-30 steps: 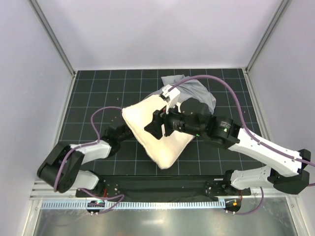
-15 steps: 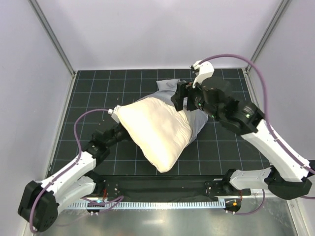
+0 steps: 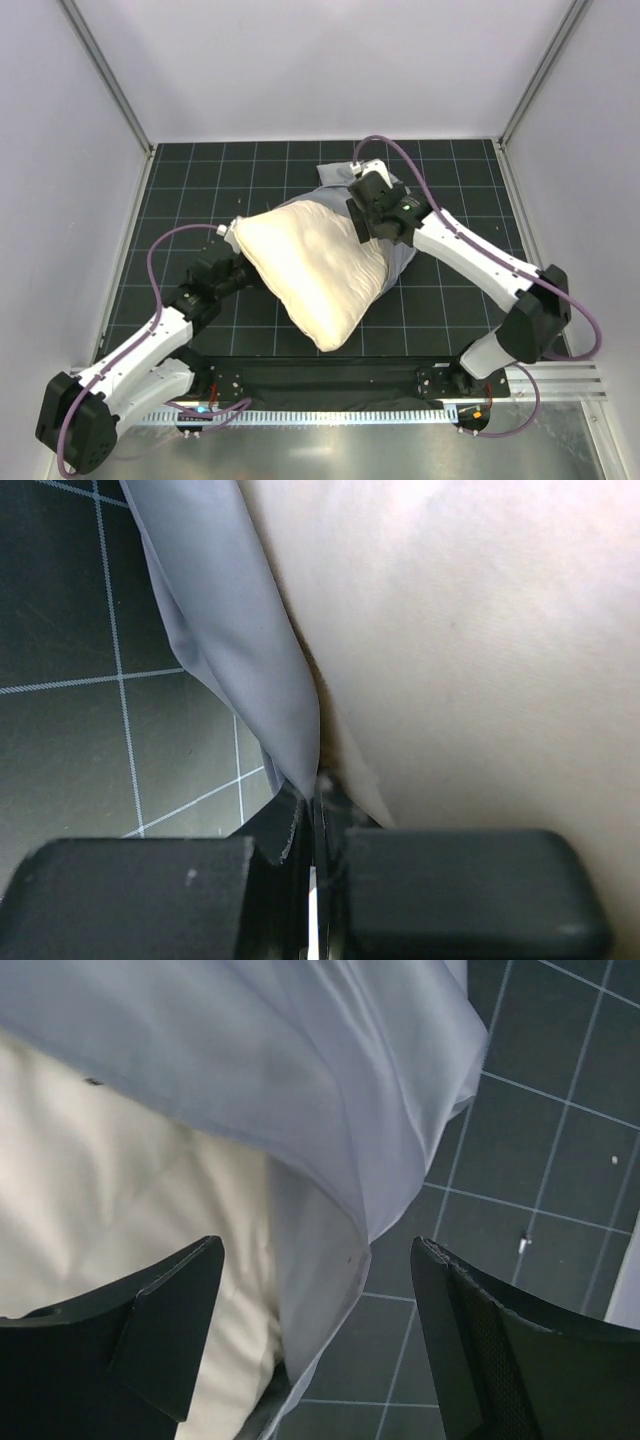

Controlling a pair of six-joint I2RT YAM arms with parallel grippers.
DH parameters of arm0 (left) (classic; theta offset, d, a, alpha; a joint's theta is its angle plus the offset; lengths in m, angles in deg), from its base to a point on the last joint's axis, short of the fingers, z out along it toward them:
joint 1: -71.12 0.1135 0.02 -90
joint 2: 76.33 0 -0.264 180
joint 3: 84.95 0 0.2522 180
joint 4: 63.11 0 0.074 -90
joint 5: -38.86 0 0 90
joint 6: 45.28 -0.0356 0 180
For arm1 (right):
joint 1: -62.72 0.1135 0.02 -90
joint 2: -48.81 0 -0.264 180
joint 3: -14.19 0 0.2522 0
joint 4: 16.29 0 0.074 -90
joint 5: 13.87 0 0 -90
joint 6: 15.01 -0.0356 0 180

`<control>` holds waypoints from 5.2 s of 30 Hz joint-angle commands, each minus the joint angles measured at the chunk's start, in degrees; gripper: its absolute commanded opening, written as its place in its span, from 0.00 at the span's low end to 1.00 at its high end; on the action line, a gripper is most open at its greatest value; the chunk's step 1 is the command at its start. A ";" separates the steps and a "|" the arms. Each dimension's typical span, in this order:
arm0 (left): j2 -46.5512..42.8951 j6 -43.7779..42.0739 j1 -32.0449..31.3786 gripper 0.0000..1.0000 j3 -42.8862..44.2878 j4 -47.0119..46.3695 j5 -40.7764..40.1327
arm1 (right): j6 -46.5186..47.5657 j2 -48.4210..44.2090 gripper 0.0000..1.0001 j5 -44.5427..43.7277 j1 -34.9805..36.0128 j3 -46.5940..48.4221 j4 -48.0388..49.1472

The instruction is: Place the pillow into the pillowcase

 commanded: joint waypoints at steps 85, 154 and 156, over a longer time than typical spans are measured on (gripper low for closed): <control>47.49 18.52 5.62 0.01 81.27 -17.70 15.70 | -47.35 -7.67 0.04 78.83 -53.38 43.66 42.41; 46.24 -23.59 13.98 0.69 28.65 8.83 -9.77 | -18.27 -9.98 0.65 24.68 19.23 -24.22 31.93; 46.85 -23.50 13.98 0.59 29.53 8.31 -10.30 | -18.71 -9.01 0.65 23.36 19.67 -24.40 31.14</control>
